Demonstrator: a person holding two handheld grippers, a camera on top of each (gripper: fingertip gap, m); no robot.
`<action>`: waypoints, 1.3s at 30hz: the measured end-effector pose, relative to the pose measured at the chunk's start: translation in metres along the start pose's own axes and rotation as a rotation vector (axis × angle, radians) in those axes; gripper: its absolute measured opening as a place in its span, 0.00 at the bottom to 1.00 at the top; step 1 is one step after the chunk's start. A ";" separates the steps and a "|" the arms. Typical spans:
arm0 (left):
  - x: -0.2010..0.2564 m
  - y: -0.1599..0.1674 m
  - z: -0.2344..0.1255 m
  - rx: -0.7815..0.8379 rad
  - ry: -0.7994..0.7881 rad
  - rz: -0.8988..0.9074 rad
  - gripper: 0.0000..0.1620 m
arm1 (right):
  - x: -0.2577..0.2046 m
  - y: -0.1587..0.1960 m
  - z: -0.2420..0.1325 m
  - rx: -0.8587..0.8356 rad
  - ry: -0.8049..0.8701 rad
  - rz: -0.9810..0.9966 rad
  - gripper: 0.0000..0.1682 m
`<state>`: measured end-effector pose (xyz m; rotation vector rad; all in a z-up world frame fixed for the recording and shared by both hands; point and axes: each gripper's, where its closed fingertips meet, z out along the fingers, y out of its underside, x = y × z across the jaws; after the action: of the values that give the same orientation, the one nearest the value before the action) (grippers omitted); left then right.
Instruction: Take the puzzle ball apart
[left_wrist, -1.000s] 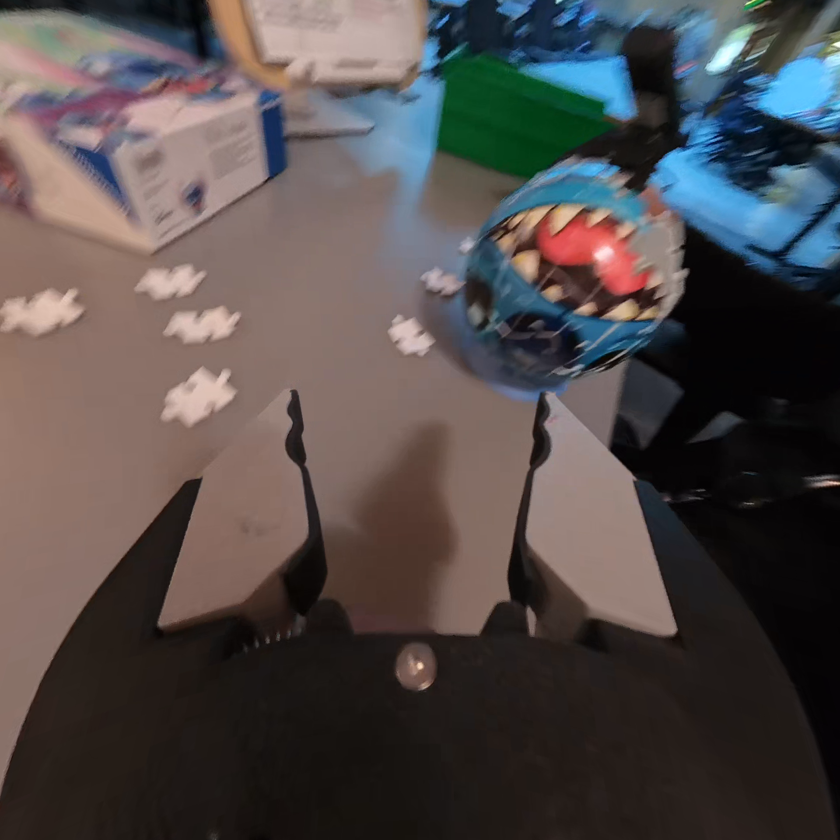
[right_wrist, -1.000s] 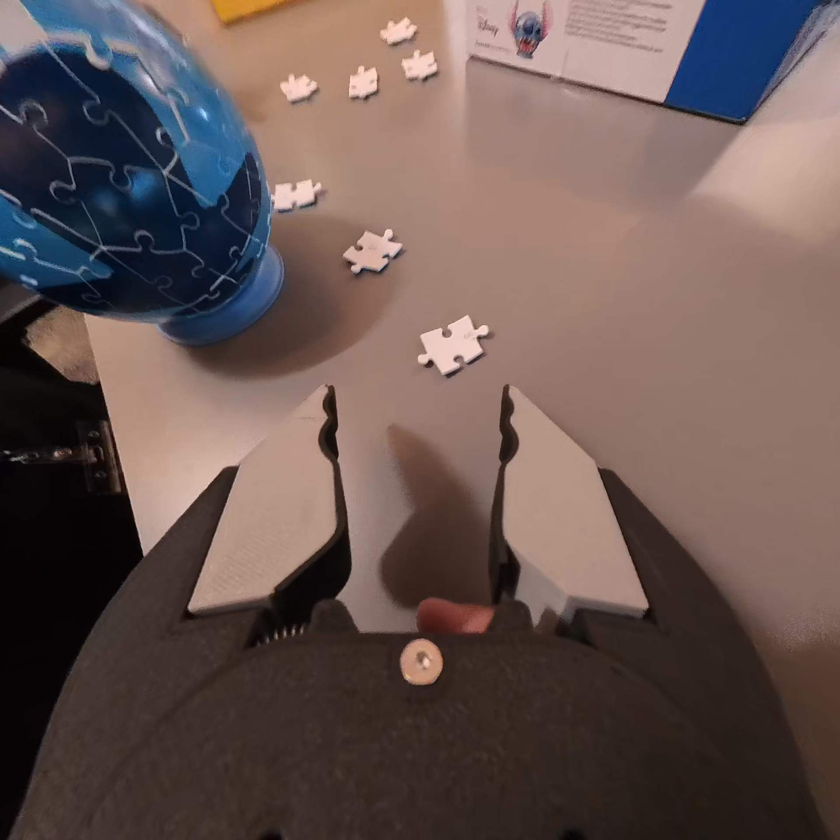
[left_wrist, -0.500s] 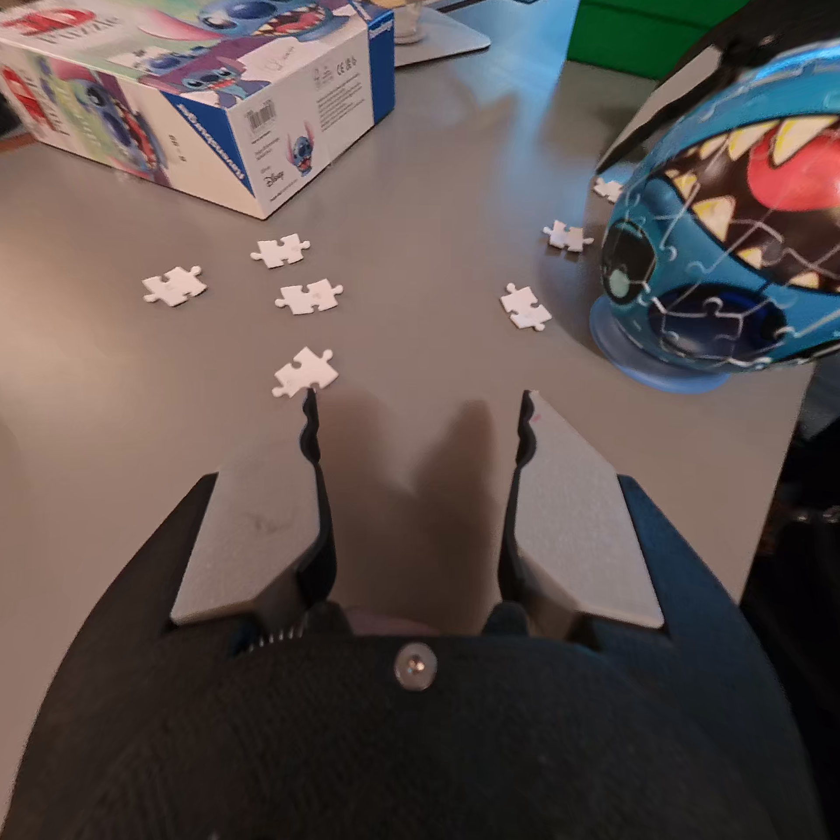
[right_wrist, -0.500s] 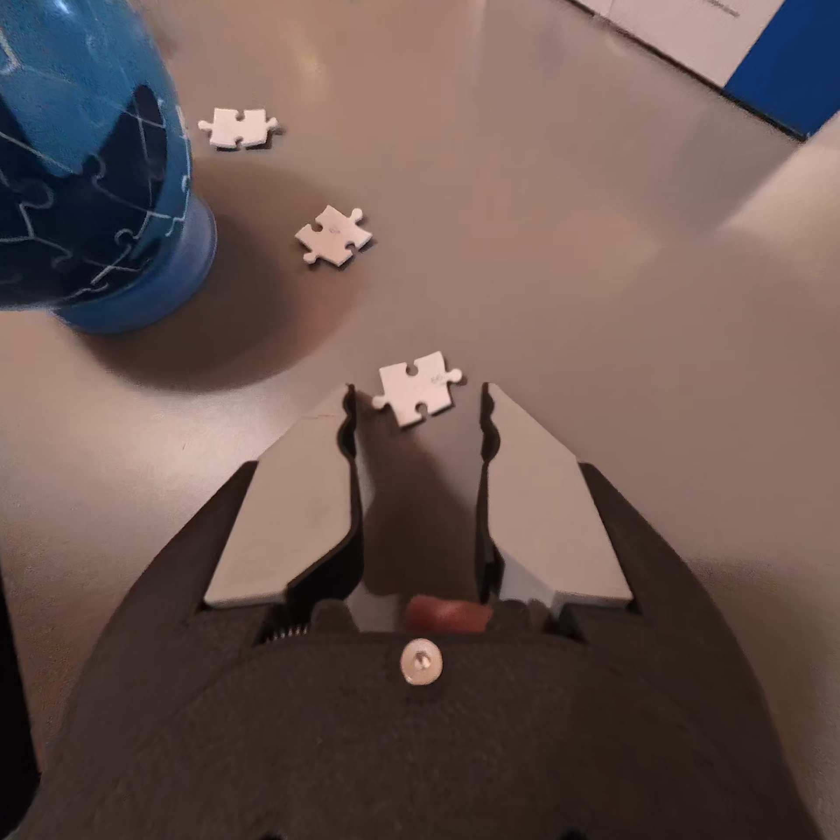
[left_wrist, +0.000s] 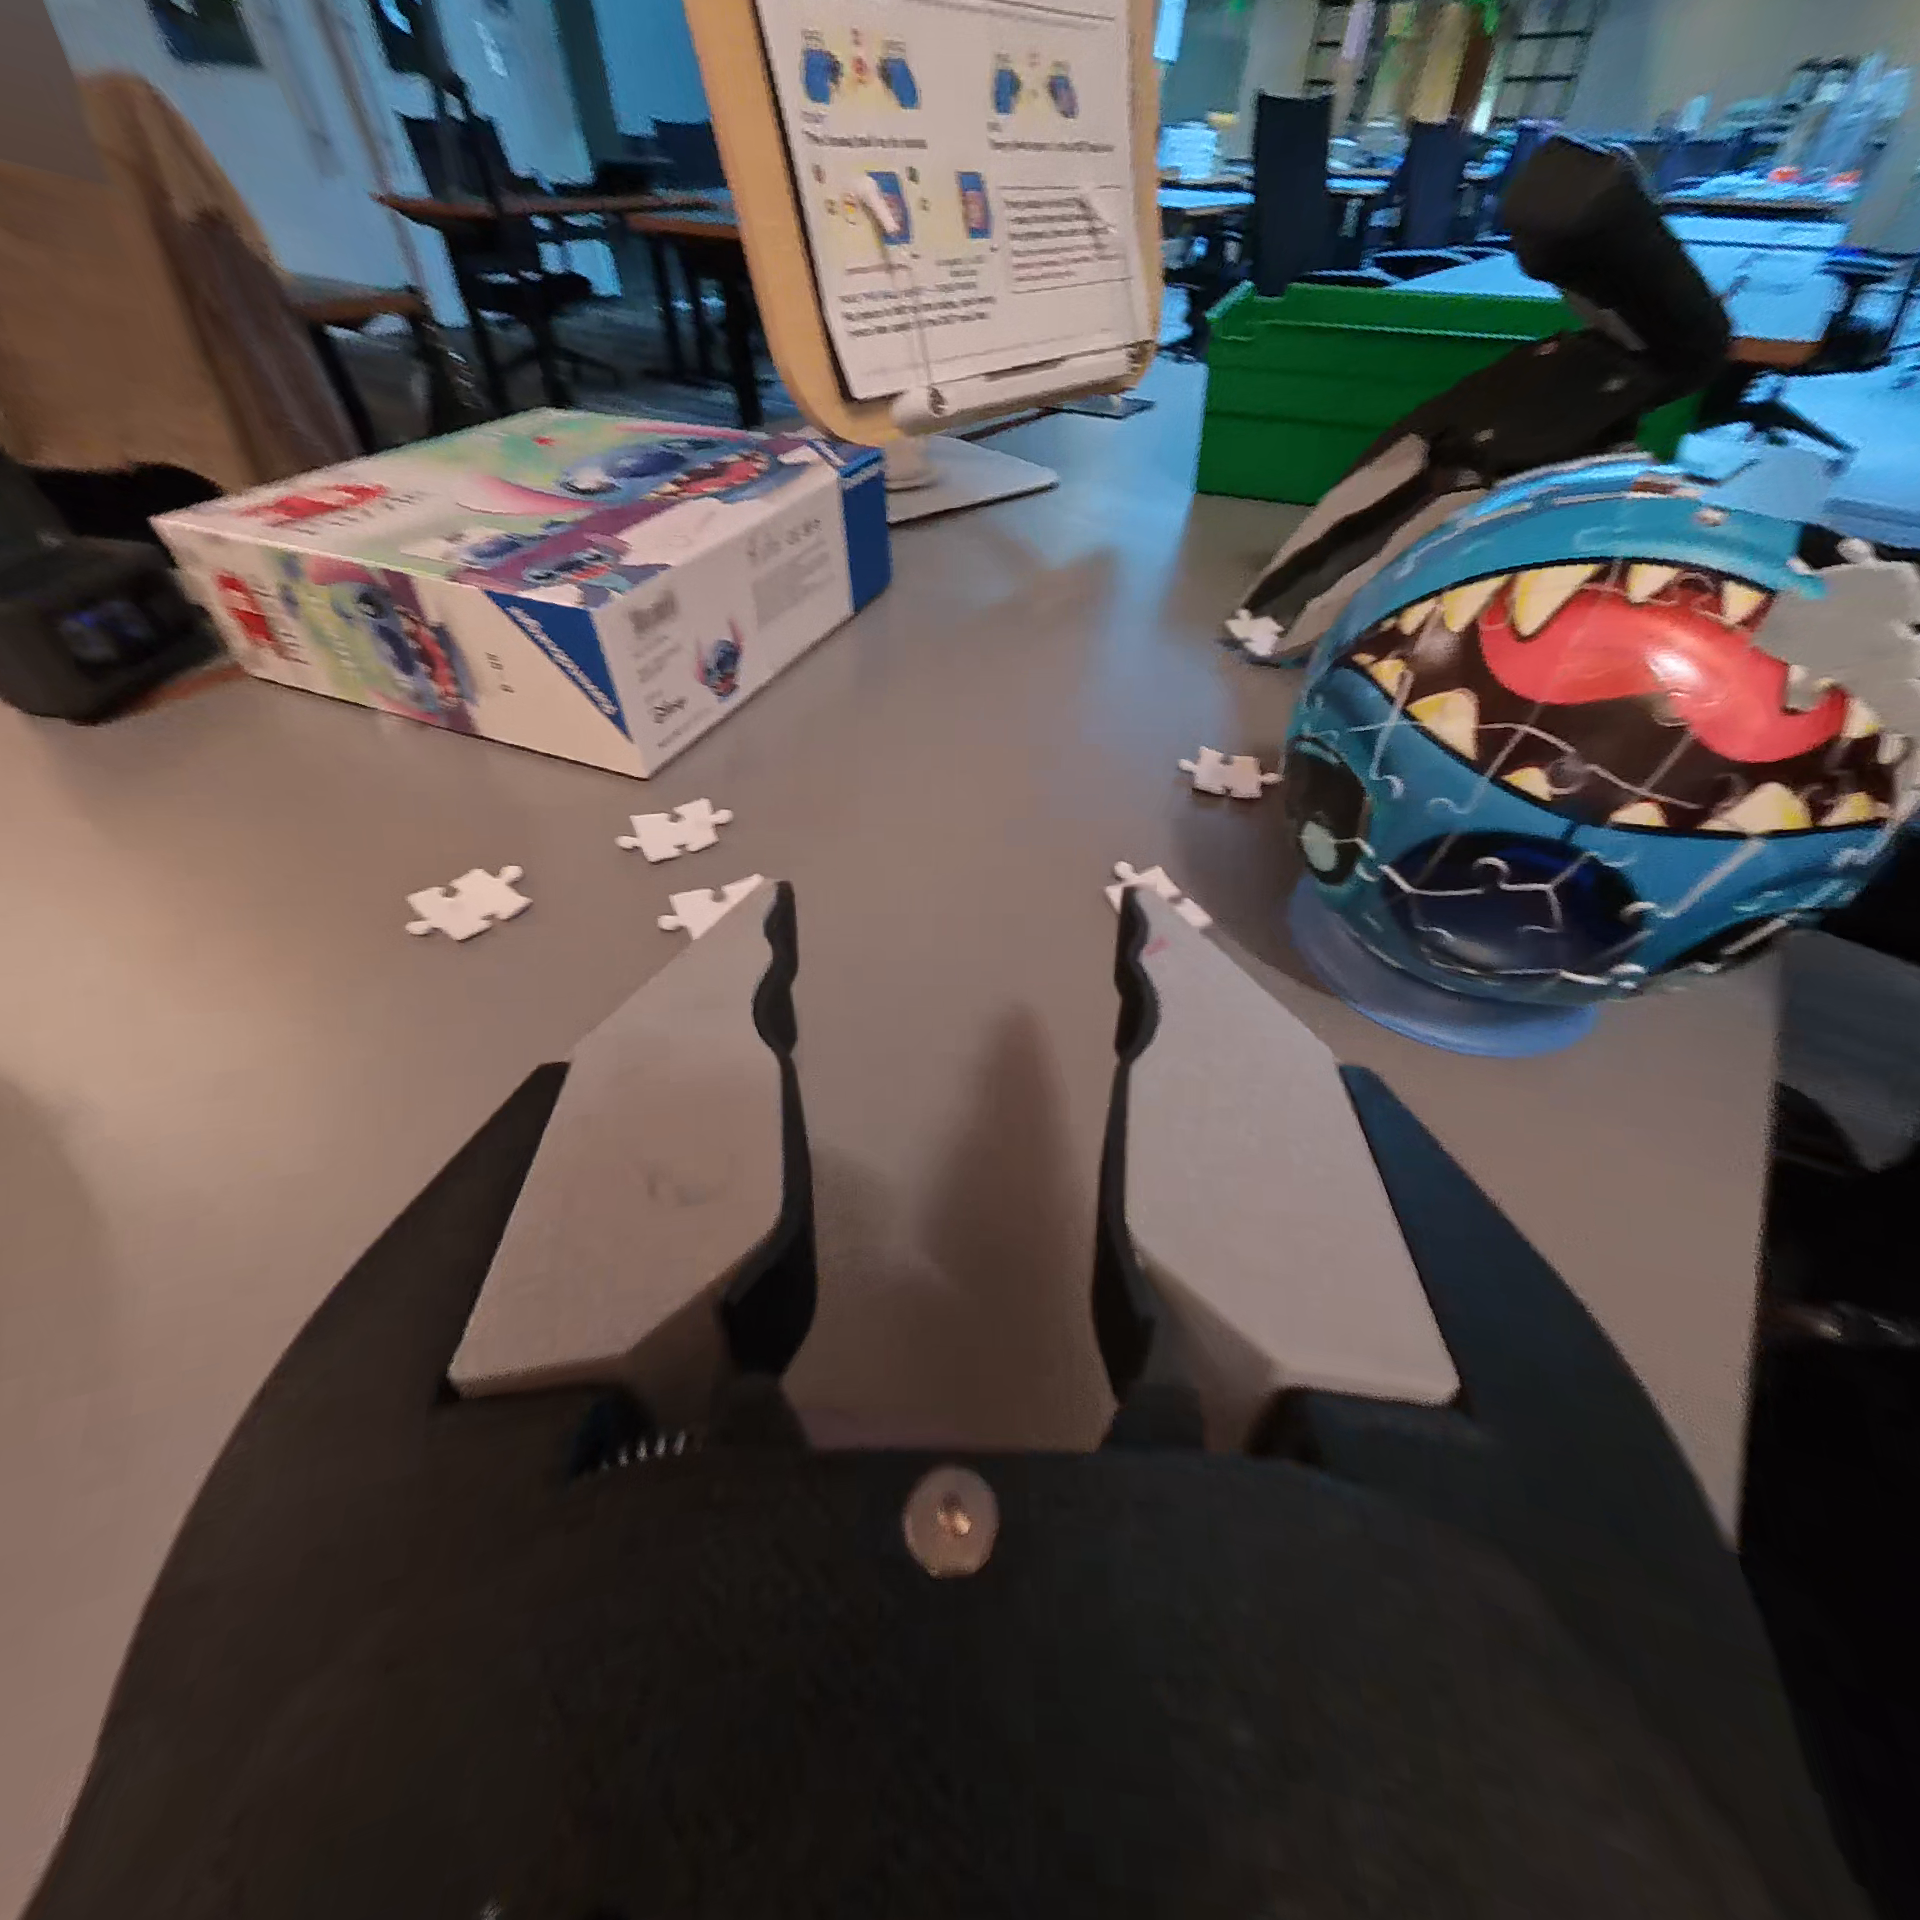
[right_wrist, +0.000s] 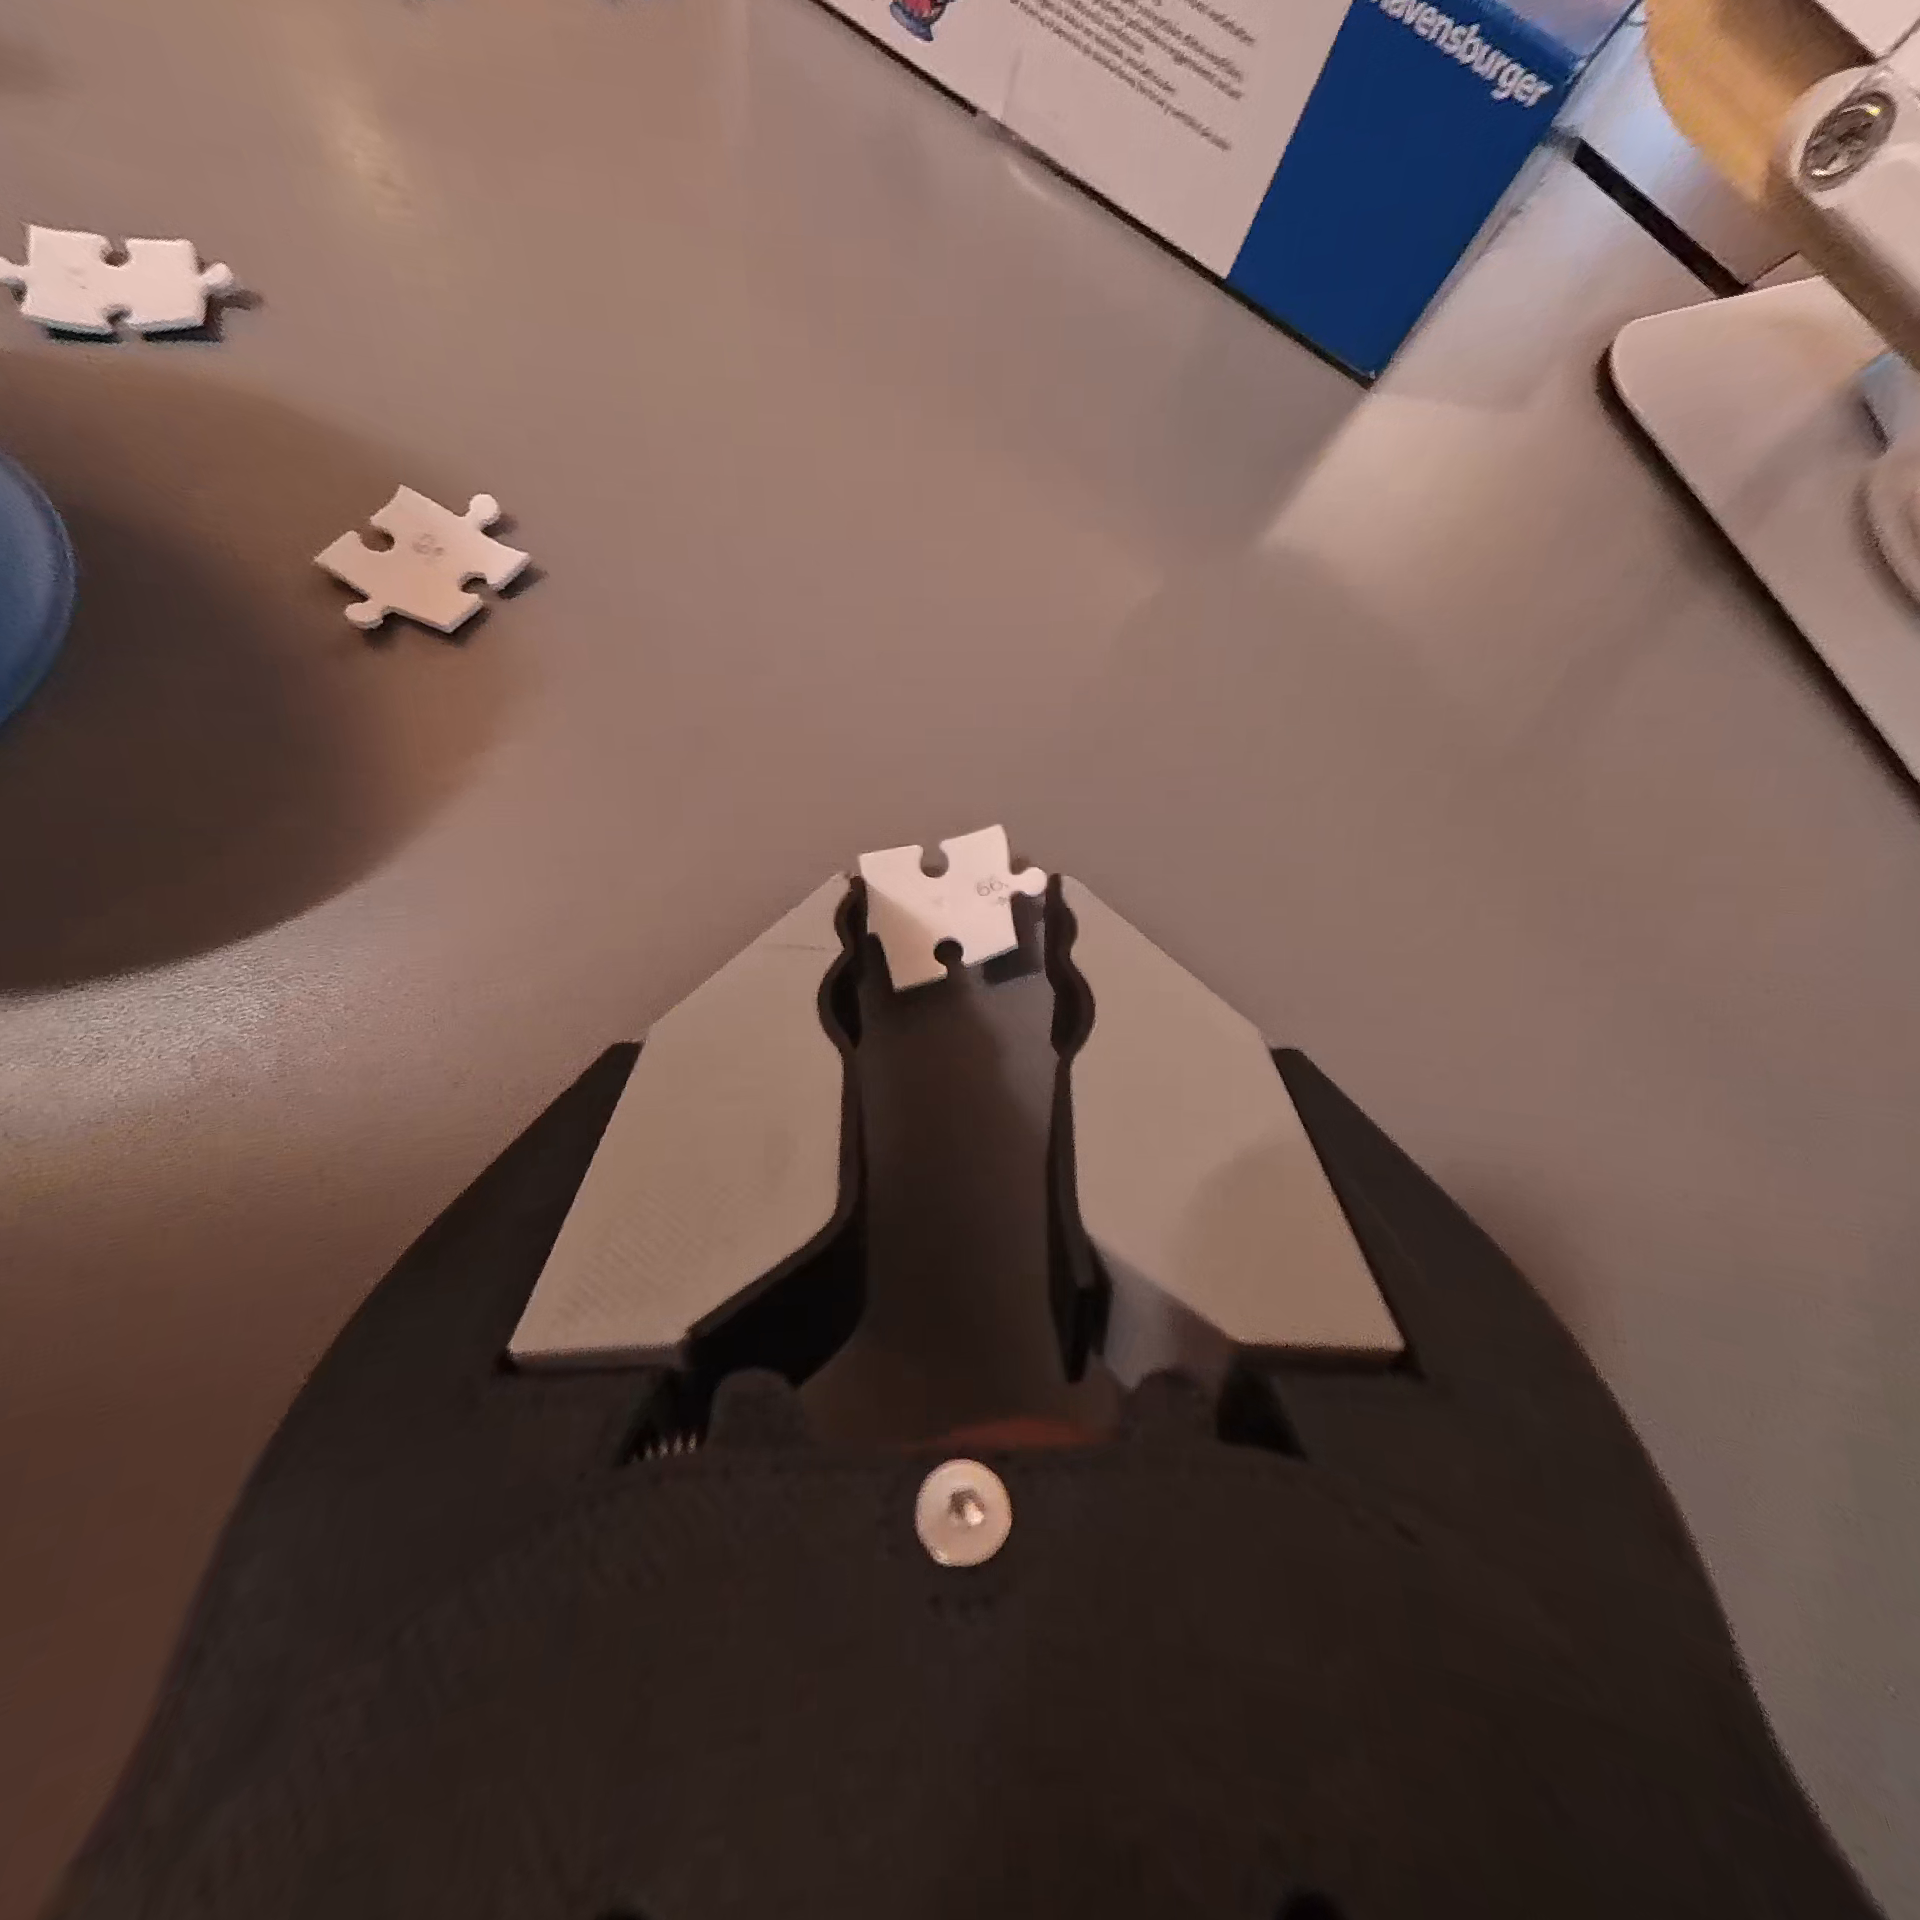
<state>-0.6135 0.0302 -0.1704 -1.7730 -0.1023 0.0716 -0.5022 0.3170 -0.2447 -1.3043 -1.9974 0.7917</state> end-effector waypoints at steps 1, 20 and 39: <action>-0.003 -0.002 -0.002 0.018 -0.030 0.003 0.34 | 0.001 0.000 -0.001 0.003 0.007 0.003 0.18; 0.010 -0.010 -0.010 0.095 -0.022 0.102 0.31 | 0.002 -0.013 -0.014 0.117 0.009 0.047 0.18; 0.011 -0.007 -0.007 0.069 -0.022 0.121 0.31 | 0.000 -0.011 -0.012 0.101 0.001 0.038 0.18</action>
<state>-0.6016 0.0260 -0.1618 -1.7082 -0.0081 0.1795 -0.4994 0.3147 -0.2288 -1.2873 -1.9113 0.8979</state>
